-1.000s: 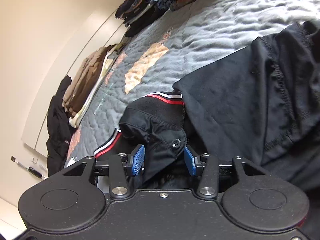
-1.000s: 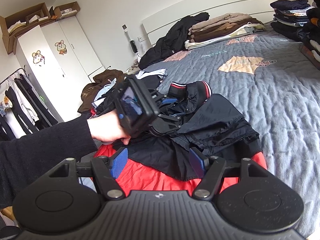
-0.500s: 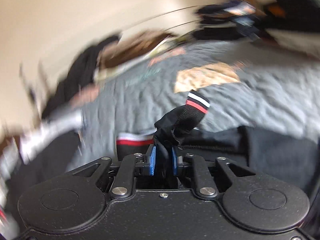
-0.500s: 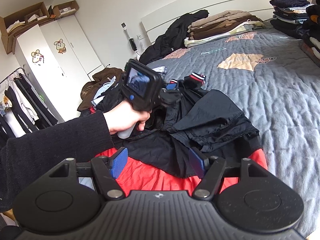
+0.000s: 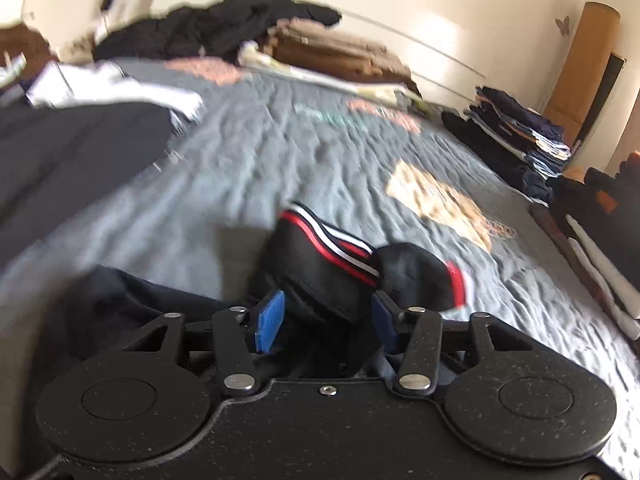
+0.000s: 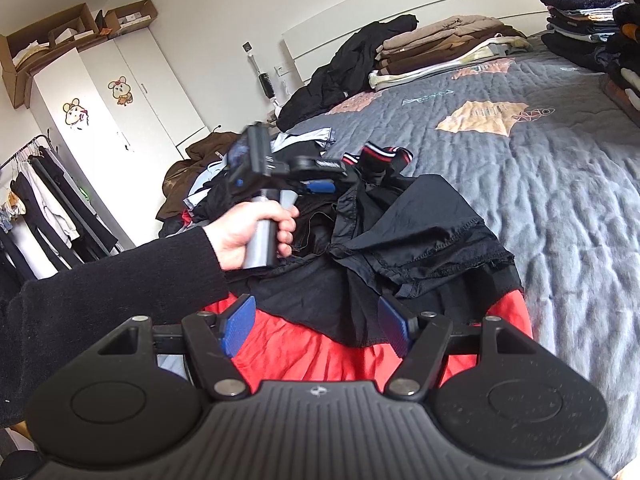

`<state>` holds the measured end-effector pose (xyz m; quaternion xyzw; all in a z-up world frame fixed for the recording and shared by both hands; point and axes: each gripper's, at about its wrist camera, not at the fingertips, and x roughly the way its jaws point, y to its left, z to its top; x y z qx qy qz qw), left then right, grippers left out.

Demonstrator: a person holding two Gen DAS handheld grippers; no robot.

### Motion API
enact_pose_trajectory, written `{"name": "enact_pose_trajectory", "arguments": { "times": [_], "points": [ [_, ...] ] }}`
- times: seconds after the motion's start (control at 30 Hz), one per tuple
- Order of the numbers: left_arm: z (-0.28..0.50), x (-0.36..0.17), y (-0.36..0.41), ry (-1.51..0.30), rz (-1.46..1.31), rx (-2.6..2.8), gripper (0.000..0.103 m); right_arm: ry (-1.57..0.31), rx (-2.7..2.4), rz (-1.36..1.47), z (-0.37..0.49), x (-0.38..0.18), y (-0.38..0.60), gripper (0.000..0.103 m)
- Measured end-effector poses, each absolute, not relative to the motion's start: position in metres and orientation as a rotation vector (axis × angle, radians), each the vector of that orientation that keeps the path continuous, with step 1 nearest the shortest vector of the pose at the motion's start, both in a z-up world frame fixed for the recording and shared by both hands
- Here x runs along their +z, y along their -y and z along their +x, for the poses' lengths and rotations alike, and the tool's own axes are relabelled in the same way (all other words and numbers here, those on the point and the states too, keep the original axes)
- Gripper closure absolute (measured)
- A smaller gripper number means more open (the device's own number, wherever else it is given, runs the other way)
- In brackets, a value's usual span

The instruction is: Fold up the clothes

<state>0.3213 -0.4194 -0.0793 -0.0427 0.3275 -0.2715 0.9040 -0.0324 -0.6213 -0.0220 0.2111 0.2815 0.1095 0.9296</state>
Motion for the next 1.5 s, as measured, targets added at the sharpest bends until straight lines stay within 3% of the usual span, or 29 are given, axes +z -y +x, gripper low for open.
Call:
{"name": "enact_pose_trajectory", "arguments": {
  "times": [0.03, 0.07, 0.27, 0.47, 0.73, 0.8, 0.87, 1.03, 1.27, 1.33, 1.5],
  "points": [
    [0.315, -0.076, 0.421, -0.656, -0.053, -0.568, 0.081, -0.575, 0.225, 0.432, -0.033, -0.022, 0.621, 0.036],
    [0.309, -0.072, 0.422, -0.636, -0.019, -0.575, 0.086, -0.574, 0.225, 0.432, -0.033, -0.021, 0.621, 0.036],
    [0.272, -0.075, 0.468, -0.613, 0.195, -0.73, 0.087, -0.573, 0.224, 0.427, -0.032, -0.021, 0.619, 0.036],
    [0.25, -0.116, 0.517, -0.595, 0.572, -0.738, 0.086, -0.578, 0.218, 0.431, -0.031, -0.023, 0.622, 0.036],
    [0.296, -0.1, 0.484, -0.631, 0.276, -0.518, 0.085, -0.575, 0.207, 0.43, -0.032, -0.024, 0.625, 0.036],
    [0.291, -0.097, 0.48, -0.701, 0.252, -0.544, 0.08, -0.57, 0.197, 0.432, -0.035, -0.023, 0.631, 0.036],
    [0.277, -0.091, 0.474, -0.755, 0.206, -0.596, 0.056, -0.564, 0.184, 0.433, -0.038, -0.022, 0.638, 0.036],
    [0.209, -0.069, 0.44, -0.713, 0.148, -0.659, 0.055, -0.526, 0.065, 0.413, -0.059, -0.012, 0.676, 0.036],
    [0.093, -0.043, 0.387, -0.707, 0.07, -0.632, 0.045, -0.518, -0.098, 0.363, -0.064, -0.024, 0.706, 0.036],
    [0.07, -0.039, 0.374, -0.699, 0.021, -0.622, 0.038, -0.516, -0.098, 0.355, -0.06, -0.028, 0.703, 0.036],
    [0.058, -0.029, 0.366, -0.674, 0.026, -0.63, 0.038, -0.502, -0.08, 0.347, -0.047, -0.036, 0.695, 0.036]
  ]
}}
